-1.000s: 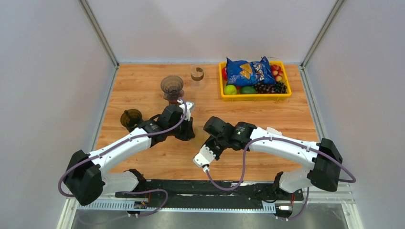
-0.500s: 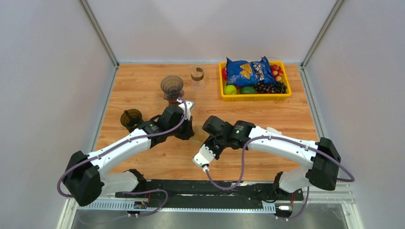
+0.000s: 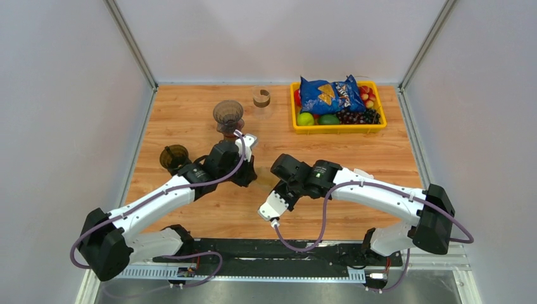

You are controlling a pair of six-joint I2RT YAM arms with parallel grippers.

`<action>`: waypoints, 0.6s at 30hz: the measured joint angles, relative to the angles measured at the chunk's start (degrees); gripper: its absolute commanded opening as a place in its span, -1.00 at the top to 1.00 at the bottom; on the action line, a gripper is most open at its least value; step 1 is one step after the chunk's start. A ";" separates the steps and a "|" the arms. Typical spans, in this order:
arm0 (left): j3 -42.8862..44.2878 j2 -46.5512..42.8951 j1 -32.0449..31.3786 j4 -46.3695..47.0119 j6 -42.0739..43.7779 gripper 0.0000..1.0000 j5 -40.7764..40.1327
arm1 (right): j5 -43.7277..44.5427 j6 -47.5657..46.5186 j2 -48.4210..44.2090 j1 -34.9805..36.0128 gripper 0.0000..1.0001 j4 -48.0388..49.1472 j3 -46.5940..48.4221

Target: Place the coffee filter in the dripper

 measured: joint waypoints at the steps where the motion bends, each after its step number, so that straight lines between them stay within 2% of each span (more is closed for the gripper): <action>1: -0.48 -0.44 0.00 0.46 0.28 0.74 0.46 | 0.09 0.00 -0.33 0.00 0.99 -0.13 0.00; 18: -2.75 -2.29 -0.02 3.08 1.42 0.99 2.27 | 0.87 1.44 -1.55 -0.79 0.96 -0.63 0.00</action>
